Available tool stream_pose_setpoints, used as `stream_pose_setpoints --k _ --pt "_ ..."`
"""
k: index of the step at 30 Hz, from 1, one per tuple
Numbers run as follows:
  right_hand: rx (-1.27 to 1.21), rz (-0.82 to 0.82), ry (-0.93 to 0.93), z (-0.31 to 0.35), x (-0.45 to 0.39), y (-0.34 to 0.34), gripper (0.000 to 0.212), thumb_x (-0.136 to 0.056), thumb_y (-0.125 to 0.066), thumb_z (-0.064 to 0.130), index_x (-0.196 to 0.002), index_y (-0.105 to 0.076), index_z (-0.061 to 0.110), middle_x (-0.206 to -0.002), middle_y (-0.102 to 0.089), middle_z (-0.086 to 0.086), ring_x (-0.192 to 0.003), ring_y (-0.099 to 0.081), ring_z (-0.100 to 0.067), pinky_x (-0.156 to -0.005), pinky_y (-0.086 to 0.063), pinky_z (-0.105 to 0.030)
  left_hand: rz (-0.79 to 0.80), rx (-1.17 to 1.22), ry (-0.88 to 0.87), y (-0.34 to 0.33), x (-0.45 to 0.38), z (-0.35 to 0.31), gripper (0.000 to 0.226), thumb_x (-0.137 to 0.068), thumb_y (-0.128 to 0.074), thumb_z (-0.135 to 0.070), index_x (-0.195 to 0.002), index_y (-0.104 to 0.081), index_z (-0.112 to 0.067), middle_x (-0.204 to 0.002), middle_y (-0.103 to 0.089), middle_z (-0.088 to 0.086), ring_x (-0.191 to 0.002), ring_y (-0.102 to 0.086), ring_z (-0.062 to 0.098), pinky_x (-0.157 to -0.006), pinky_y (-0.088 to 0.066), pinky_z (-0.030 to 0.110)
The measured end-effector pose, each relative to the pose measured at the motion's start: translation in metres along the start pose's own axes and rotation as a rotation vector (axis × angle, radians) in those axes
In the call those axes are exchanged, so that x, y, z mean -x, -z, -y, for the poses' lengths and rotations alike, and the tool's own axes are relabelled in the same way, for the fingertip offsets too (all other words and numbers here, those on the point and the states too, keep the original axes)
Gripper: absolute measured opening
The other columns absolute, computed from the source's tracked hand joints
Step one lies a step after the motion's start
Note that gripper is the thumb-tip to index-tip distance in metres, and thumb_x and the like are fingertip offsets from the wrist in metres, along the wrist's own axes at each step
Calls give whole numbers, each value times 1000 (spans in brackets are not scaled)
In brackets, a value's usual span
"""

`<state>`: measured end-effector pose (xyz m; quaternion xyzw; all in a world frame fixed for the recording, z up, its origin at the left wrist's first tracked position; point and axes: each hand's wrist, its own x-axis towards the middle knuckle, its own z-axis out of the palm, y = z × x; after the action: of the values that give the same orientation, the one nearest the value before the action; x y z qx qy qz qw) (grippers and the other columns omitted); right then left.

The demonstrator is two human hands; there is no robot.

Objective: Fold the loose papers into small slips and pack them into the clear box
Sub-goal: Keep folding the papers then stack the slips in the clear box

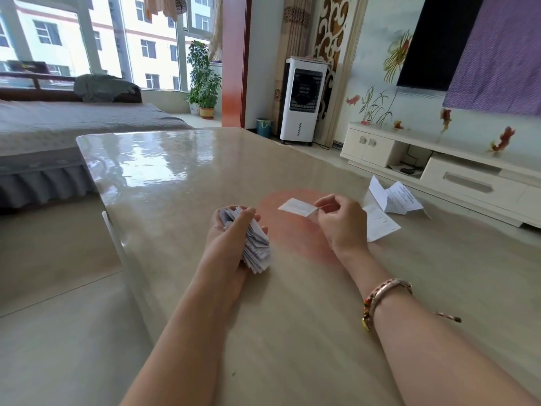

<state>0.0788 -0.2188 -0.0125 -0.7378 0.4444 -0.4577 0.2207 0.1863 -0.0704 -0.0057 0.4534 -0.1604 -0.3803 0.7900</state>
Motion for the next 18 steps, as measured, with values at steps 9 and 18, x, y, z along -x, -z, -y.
stream_pose_setpoints --k 9,18 --pt "-889 282 -444 69 23 22 38 -87 -54 -11 -67 -73 15 -82 -73 -7 -69 -69 -16 -61 -58 -26 -7 23 -29 -2 0 0 14 -92 -62 -22 -97 -53 -13 -95 -66 10 -78 -65 19 -74 -57 37" --pt "-349 230 -62 83 67 34 32 -86 -61 0 -72 -74 25 -83 -73 11 -76 -66 -2 -65 -46 -7 24 70 -175 -20 14 1 30 -90 -58 -42 -99 -47 -15 -83 -55 6 -77 -60 17 -80 -51 42"
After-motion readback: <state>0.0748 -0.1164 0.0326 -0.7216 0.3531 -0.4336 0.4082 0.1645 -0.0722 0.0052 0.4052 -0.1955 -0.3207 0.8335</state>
